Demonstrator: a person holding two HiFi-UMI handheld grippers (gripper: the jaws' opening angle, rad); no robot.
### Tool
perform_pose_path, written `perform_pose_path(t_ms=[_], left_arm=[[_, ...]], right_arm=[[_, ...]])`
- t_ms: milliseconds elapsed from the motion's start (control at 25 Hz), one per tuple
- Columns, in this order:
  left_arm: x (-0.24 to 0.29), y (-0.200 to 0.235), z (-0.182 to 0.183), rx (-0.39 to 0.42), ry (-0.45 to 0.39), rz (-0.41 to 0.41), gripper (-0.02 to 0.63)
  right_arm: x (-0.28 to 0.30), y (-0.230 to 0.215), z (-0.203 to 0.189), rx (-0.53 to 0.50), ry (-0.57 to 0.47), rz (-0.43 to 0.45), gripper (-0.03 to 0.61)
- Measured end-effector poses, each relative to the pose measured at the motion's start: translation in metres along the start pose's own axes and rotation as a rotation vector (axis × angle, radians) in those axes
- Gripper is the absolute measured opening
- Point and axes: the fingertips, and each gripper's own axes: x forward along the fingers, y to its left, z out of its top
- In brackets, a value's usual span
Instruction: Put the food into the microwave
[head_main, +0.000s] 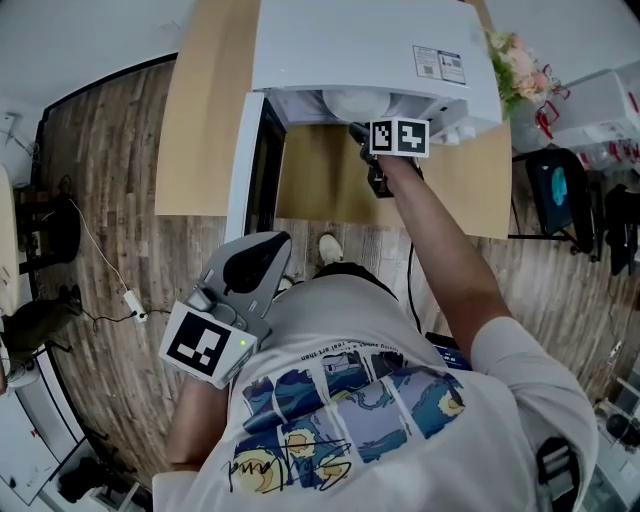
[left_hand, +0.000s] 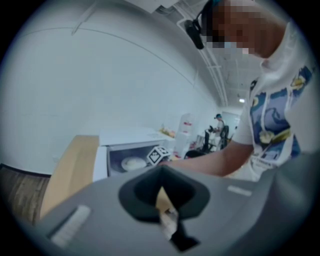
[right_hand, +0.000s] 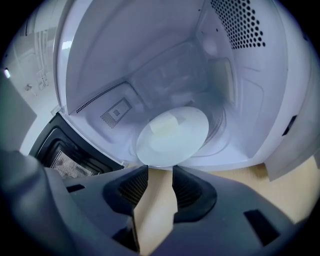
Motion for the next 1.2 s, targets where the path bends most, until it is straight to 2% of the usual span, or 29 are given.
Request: perform_pose_path(t_ms=[520, 640, 840, 1200], left_arm=[[-0.016, -0.002, -0.006, 0.007, 0.005, -0.018, 0.008], [-0.023, -0.004, -0.005, 0.012, -0.033, -0.037, 0.008], [-0.04, -0.006, -0.008, 0.025, -0.048, -0.065, 0.008], [-0.076, -0.007, -0.022, 0.037, -0.055, -0.11, 0.008]], right_arm=[[-0.016, 0.003, -0.022, 0.023, -0.009, -0.015, 0.144], [-0.025, 0.008, -0.028, 0.019, -0.025, -0.02, 0.117], [-0.045, 0.024, -0.046, -0.006, -0.048, -0.023, 0.036], [-0.084, 0.06, -0.088, -0.013, -0.077, -0.013, 0.011]])
